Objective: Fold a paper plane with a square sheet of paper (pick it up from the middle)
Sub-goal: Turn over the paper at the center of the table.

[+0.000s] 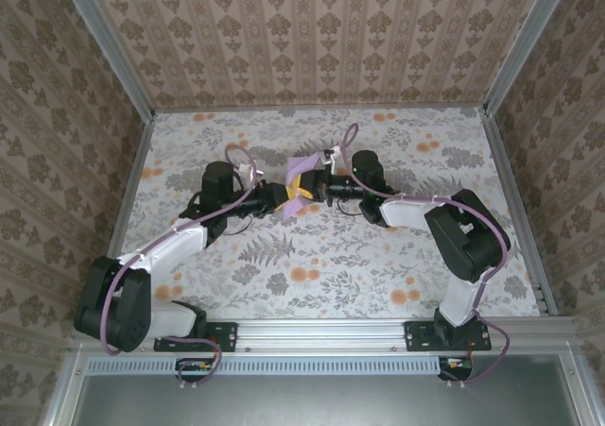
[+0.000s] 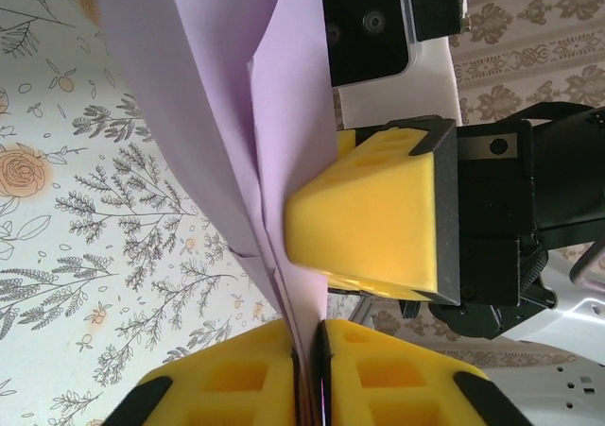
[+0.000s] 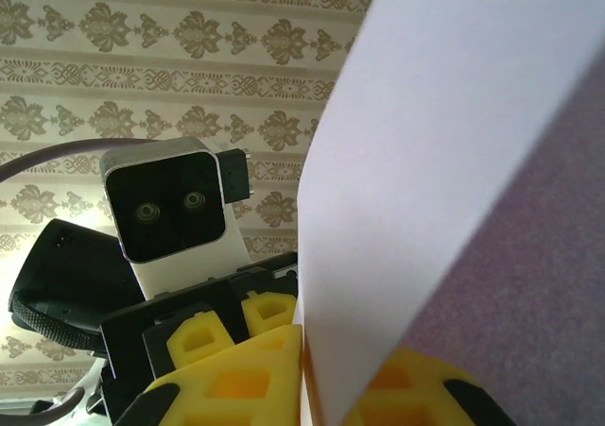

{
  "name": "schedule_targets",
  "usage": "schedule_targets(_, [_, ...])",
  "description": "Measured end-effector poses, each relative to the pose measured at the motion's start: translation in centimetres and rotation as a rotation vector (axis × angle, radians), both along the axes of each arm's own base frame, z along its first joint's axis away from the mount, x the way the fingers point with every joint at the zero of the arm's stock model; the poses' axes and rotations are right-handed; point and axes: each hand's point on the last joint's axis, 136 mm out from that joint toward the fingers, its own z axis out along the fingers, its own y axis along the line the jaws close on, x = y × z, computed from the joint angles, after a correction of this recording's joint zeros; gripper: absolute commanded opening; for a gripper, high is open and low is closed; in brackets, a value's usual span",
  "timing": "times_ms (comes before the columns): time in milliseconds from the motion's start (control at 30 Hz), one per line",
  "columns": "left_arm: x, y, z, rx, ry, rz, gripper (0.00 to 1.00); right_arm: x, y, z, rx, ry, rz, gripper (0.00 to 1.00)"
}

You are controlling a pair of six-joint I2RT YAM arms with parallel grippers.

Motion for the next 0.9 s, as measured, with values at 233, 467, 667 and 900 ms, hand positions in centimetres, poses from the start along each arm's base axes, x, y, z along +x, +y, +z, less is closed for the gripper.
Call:
schedule_targets(233, [0.3, 1.4, -1.8, 0.064, 0.024, 0.021, 0.01, 0.3, -1.5, -2.0, -0.107, 0.049, -0.023, 0.54])
schedule_targets(467, [0.5, 4.5, -5.0, 0.337, 0.068, 0.074, 0.01, 0.5, -6.6, -1.5, -0.384, -0.025, -0.191, 0.67])
schedule_targets(667, [1.3, 8.3, -4.8, 0.709, -0.009, 0.143, 0.01, 0.2, -10.9, -1.9, -0.617, -0.070, -0.338, 0.69])
schedule_targets(900, [1.6, 11.0, -4.5, 1.175, -0.090, 0.163, 0.01, -0.5, -13.5, -4.8, -0.779, -0.032, -0.380, 0.67])
